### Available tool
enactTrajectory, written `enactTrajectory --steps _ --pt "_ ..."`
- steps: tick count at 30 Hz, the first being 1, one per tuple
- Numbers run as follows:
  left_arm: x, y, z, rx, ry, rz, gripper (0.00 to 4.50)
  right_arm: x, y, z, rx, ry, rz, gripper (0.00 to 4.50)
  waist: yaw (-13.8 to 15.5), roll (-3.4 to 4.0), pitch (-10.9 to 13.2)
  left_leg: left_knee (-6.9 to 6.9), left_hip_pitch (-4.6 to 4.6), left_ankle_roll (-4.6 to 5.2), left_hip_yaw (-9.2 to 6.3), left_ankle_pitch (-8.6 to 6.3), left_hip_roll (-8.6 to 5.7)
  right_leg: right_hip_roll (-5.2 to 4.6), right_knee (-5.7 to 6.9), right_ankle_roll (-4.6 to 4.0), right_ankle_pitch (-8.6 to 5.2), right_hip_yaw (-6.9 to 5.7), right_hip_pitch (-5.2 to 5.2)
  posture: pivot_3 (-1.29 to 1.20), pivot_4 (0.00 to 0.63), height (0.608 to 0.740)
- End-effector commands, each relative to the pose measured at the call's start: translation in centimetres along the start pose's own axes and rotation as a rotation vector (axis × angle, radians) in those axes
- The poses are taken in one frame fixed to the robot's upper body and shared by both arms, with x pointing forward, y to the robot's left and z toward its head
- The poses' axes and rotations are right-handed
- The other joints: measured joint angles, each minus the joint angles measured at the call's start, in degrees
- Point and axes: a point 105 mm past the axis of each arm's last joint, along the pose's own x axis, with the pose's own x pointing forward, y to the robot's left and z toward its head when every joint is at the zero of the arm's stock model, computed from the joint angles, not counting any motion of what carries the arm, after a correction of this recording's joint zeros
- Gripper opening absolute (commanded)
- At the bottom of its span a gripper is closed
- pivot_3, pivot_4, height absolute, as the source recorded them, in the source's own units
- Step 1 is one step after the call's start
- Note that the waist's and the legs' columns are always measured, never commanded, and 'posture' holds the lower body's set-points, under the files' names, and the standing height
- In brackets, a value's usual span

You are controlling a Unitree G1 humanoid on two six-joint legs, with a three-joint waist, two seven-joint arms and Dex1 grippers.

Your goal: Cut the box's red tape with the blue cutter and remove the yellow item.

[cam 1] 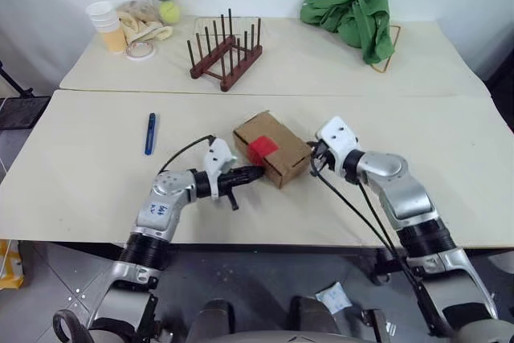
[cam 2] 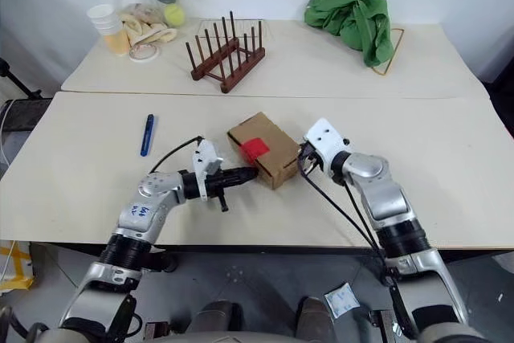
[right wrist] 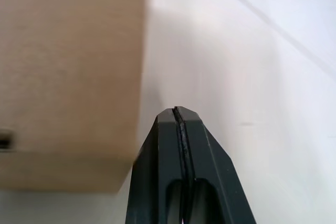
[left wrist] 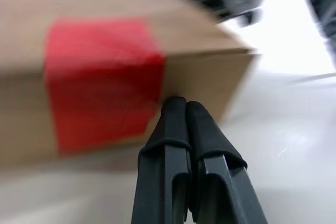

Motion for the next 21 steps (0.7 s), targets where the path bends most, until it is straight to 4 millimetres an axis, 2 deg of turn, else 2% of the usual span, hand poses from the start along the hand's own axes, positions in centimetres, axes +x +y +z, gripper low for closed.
enactTrajectory --steps 1,3,5,7,9,11,15,19,21 --pt "-1.2 0.0 2.4 0.062 -0.072 0.004 0.05 -1.4 -3.4 1.4 -0.04 -0.065 -0.119 0.0 0.0 0.01 0.01 -0.01 0.0 0.0 0.0 0.0 0.01 0.0 0.0 0.0 0.0 0.0 0.0 0.0 0.15 0.74" --pt "-2.5 0.5 3.6 0.066 -0.114 0.023 0.05 -2.2 -4.0 1.4 -0.042 -0.073 -0.13 0.0 0.01 0.01 0.01 -0.01 0.0 0.0 0.0 0.0 0.02 0.0 -0.01 0.0 0.0 0.0 0.0 0.0 0.15 0.74" --pt "-5.6 1.3 5.2 0.061 -0.125 -0.003 0.05 -4.0 -4.4 0.7 -0.023 -0.053 -0.117 0.0 0.0 0.02 0.01 0.0 -0.02 0.0 0.0 0.0 0.02 0.0 -0.03 0.0 0.0 0.0 -0.01 0.0 0.15 0.74" --pt "-8.1 1.6 6.5 0.015 -0.093 -0.066 0.05 -5.6 -3.7 -0.1 0.01 -0.025 -0.066 0.0 0.0 0.03 0.02 -0.04 -0.02 -0.01 -0.01 -0.01 0.05 0.0 -0.02 0.0 0.0 -0.02 -0.02 0.0 0.15 0.74" --pt "-8.9 2.1 7.5 -0.011 -0.076 -0.091 0.05 -6.6 -2.1 -0.5 0.071 0.0 0.011 0.0 0.17 0.05 0.04 -0.08 -0.01 -0.02 -0.01 -0.03 0.05 0.01 -0.04 0.0 0.0 -0.06 -0.03 0.0 0.15 0.74" --pt "-8.7 3.8 8.5 0.011 -0.087 -0.042 0.05 -7.2 -0.1 -0.7 0.135 0.027 0.116 0.0 0.54 0.06 0.04 0.02 -0.05 0.08 0.0 -0.09 0.03 0.01 -0.13 0.01 0.01 -0.06 0.05 0.0 0.15 0.74" --pt "-6.3 8.3 9.0 0.087 -0.078 0.099 0.05 -8.8 5.1 -0.9 0.227 0.083 0.346 0.0 1.84 0.07 0.05 0.22 -0.05 0.11 0.03 -0.1 0.0 0.01 -0.15 0.02 0.01 -0.05 0.14 0.0 0.15 0.74" --pt "-3.8 12.4 8.7 0.121 -0.082 0.303 0.05 -8.9 8.5 -0.3 0.286 0.076 0.437 0.0 1.78 -0.07 0.12 0.18 -0.08 0.13 0.1 -0.12 -0.02 0.0 -0.21 0.03 0.02 -0.05 0.1 0.0 0.15 0.74" --pt "-3.0 13.4 8.5 0.114 -0.075 0.366 0.05 -8.6 9.6 0.0 0.298 0.068 0.456 0.0 1.54 -0.15 0.17 0.15 -0.12 0.13 0.1 -0.12 -0.01 0.01 -0.22 0.04 0.02 -0.08 0.03 0.0 0.15 0.74"
